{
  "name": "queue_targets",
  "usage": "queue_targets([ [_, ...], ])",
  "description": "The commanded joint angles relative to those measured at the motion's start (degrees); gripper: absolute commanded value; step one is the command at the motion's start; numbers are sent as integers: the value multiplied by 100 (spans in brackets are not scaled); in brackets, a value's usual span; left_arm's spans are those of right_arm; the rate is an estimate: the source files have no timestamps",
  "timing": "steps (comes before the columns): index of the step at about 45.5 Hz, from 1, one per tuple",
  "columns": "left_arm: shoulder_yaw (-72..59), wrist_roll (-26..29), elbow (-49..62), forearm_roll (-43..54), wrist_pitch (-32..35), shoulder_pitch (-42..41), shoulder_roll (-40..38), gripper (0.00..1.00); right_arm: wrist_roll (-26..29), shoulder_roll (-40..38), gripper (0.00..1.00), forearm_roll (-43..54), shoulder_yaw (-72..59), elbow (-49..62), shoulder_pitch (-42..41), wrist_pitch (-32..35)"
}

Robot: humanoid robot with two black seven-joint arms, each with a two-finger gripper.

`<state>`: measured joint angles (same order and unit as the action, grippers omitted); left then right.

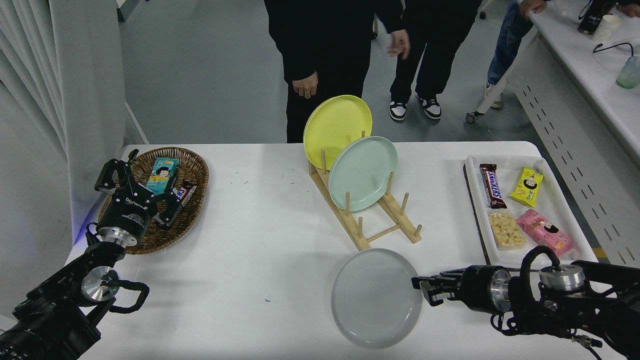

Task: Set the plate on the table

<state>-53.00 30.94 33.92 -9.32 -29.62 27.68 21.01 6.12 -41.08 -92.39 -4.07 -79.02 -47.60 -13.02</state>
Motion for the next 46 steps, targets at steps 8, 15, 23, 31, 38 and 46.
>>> queue_targets([
  [8, 0, 0, 0, 0, 0, 0, 0, 98, 12, -15, 0, 55, -32, 10, 251, -139],
  [15, 0, 0, 0, 0, 0, 0, 0, 98, 12, 47, 0, 55, -24, 36, 286, -104],
  [23, 0, 0, 0, 0, 0, 0, 0, 98, 3, 188, 0, 63, -24, 212, 356, -86],
  [31, 0, 0, 0, 0, 0, 0, 0, 98, -6, 188, 0, 63, 55, 520, 462, -51],
  [38, 0, 0, 0, 0, 0, 0, 0, 98, -15, 197, 0, 63, 108, 537, 471, -25],
  [46, 0, 0, 0, 0, 0, 0, 0, 98, -6, 179, 0, 63, 143, 537, 357, 11],
])
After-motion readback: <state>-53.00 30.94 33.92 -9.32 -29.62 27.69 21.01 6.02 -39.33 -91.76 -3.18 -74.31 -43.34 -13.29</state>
